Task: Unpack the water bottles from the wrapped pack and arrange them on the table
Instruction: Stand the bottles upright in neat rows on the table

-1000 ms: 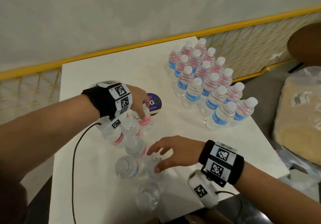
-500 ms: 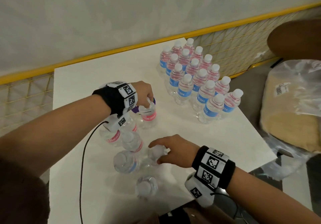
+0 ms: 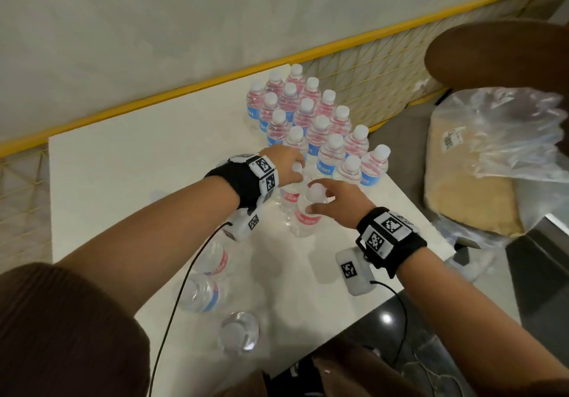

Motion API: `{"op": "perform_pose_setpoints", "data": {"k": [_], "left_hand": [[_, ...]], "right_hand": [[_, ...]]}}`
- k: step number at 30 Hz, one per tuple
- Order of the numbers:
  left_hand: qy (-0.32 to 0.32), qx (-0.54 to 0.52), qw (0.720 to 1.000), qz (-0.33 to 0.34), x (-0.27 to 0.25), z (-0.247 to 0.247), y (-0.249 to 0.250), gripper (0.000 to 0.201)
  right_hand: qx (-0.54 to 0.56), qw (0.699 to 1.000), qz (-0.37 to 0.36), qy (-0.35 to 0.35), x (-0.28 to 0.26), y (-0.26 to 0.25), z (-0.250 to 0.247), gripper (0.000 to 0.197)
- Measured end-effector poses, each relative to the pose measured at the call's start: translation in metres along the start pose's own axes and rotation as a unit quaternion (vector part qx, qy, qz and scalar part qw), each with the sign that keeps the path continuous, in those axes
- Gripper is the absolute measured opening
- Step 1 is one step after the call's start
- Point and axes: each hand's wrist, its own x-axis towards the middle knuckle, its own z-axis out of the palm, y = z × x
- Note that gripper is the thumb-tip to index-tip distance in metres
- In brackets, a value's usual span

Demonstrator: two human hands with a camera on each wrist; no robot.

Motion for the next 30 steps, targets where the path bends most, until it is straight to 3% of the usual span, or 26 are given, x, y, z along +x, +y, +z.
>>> {"op": "perform_pose_setpoints", "data": {"k": [5,11,16,19,25,28,30], "left_hand": [[-0.04,-0.001,0.999,0.0,0.004,-0.004,-0.001,0.058],[0.0,-0.055,0.998,-0.022,0.009,0.003,-0.002,0.052],[-0.045,-0.016,0.999,0.014,0.01,0.006,0.002,0.074],[-0.062,0.01,0.997,0.036,0.011,-0.001,0.002,0.063],[0.017,-0.038,0.999,-0.004,0.016,0.006,0.0,0.043],[0.066,-0.04,0.996,-0.037,0.017,0.013,0.003,0.045],[0.051,-0.056,0.997,-0.03,0.018,0.014,0.001,0.052]], "right_hand": [[-0.001,1.0,-0.013,0.005,0.001,0.005,-0.005,0.052],[-0.106,0.994,-0.013,-0.026,0.005,-0.001,-0.024,0.053],[-0.109,0.994,-0.002,0.029,0.0,-0.002,-0.025,0.049],[-0.148,0.987,-0.03,0.055,0.001,-0.009,-0.027,0.039],[-0.216,0.971,-0.09,0.044,0.003,-0.018,-0.03,0.034],[-0.212,0.972,-0.095,0.041,0.002,-0.019,-0.032,0.035],[-0.209,0.972,-0.098,0.042,0.001,-0.017,-0.032,0.035]]}}
